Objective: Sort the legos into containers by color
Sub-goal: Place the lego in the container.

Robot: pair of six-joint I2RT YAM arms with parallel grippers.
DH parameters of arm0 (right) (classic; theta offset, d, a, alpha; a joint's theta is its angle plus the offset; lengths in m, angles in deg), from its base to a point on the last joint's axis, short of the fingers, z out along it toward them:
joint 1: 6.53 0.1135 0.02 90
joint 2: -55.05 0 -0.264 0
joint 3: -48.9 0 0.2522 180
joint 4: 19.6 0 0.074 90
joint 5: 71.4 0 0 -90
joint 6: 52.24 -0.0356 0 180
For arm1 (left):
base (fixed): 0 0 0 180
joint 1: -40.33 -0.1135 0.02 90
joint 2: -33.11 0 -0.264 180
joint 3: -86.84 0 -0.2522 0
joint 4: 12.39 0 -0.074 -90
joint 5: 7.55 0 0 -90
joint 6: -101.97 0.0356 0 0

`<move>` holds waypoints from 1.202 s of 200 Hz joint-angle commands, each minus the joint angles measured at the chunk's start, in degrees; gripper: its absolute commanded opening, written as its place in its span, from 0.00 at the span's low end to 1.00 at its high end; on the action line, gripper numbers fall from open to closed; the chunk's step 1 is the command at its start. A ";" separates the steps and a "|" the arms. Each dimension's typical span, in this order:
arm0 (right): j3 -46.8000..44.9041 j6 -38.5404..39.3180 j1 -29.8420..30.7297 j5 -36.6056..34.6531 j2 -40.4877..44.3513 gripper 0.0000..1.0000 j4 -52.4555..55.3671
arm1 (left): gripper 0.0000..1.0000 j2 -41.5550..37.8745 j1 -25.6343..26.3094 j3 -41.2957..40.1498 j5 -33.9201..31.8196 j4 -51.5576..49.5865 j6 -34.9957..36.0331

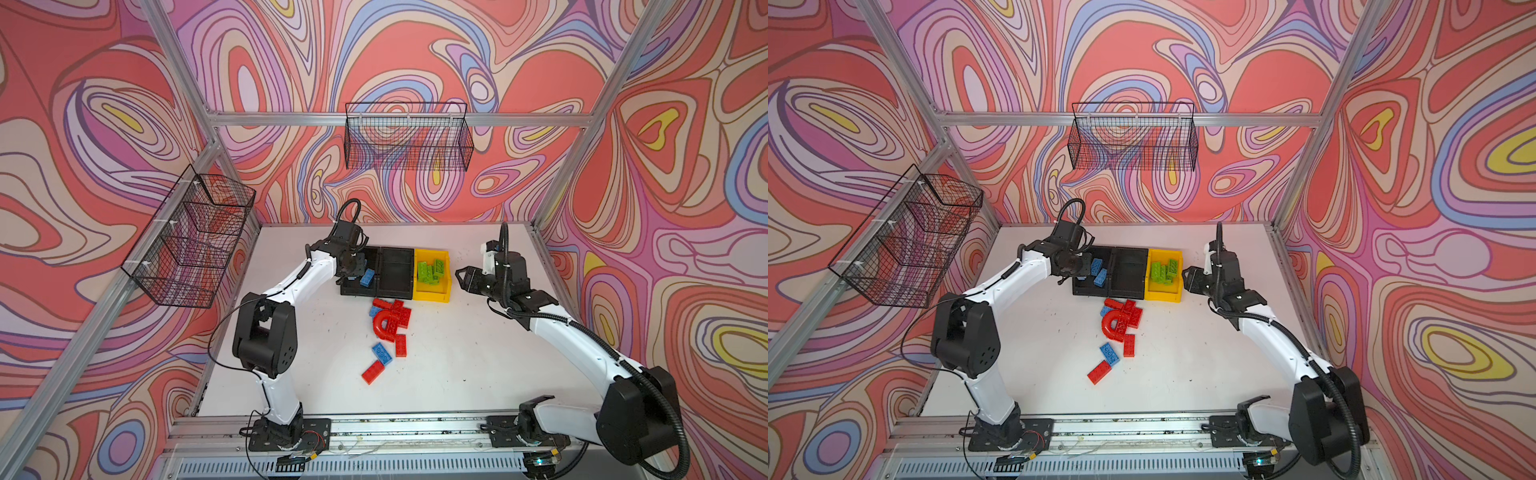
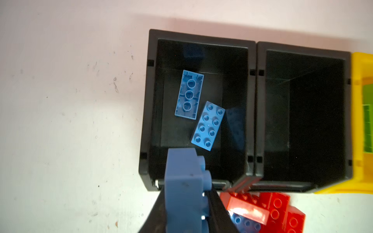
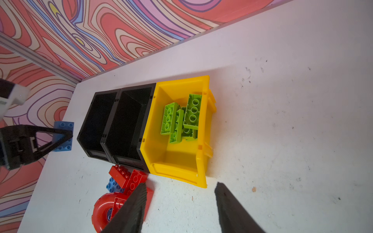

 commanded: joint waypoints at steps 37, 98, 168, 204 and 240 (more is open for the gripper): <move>-0.89 -0.39 -0.16 -0.46 1.00 0.59 0.61 | 0.28 9.58 -0.02 9.01 1.34 -2.73 4.31; 0.14 0.55 0.14 0.03 -0.60 0.64 2.75 | 0.39 14.82 -0.35 11.30 -2.35 -2.72 3.39; 0.25 0.60 0.09 -0.81 0.11 0.64 3.40 | 0.50 9.86 -0.70 8.83 -2.99 -3.51 3.78; 0.44 0.52 0.12 -0.50 -0.66 0.64 2.86 | 0.53 -0.71 -0.52 3.86 -2.22 -4.98 5.16; 0.34 0.16 0.22 -0.41 -0.64 0.63 2.35 | 0.47 -10.93 2.34 -6.85 -0.96 -6.98 5.08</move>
